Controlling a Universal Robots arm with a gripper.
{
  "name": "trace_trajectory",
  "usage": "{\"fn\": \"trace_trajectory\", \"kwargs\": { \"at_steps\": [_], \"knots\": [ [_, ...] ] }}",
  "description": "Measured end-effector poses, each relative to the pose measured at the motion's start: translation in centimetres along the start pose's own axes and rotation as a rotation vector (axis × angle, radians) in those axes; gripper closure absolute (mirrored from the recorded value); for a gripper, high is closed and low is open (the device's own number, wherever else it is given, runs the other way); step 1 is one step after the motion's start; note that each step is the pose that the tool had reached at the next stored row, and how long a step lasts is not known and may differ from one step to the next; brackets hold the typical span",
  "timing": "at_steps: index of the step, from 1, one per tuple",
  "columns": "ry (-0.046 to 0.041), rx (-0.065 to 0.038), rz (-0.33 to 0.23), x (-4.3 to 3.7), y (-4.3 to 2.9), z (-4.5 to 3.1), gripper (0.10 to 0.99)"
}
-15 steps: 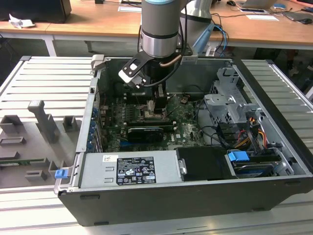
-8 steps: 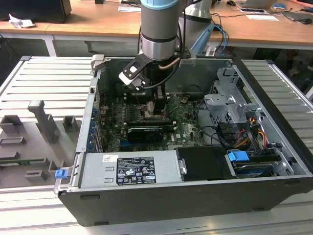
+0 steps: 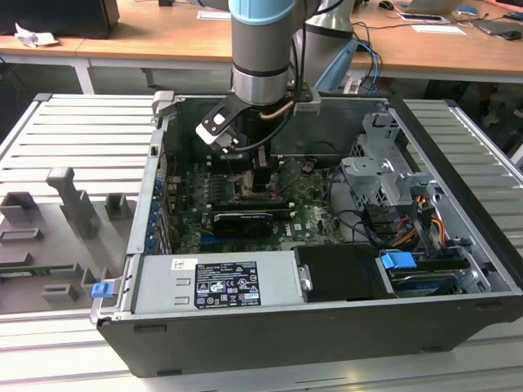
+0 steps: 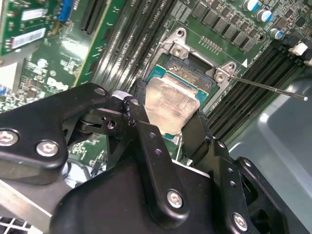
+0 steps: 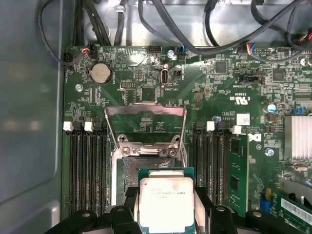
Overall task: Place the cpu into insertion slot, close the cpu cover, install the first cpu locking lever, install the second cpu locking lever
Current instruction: 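Place the cpu into insertion slot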
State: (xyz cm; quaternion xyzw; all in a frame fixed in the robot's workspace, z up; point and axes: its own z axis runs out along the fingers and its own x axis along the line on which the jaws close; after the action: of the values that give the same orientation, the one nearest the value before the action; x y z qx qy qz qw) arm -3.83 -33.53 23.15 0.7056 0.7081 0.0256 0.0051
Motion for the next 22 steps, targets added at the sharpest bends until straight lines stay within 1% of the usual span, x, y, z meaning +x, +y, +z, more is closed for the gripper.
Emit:
{"fn": "trace_trajectory", "kwargs": {
  "at_steps": [6, 12, 22],
  "knots": [
    [-0.0002, 0.0, 0.001, 0.45, -0.06, 0.98, 0.549],
    [-0.0007, -0.001, 0.017, 0.74, -0.14, 1.41, 0.549],
    [-0.0008, -0.001, 0.017, 1.07, -0.19, 2.34, 0.549]
  ]
}}
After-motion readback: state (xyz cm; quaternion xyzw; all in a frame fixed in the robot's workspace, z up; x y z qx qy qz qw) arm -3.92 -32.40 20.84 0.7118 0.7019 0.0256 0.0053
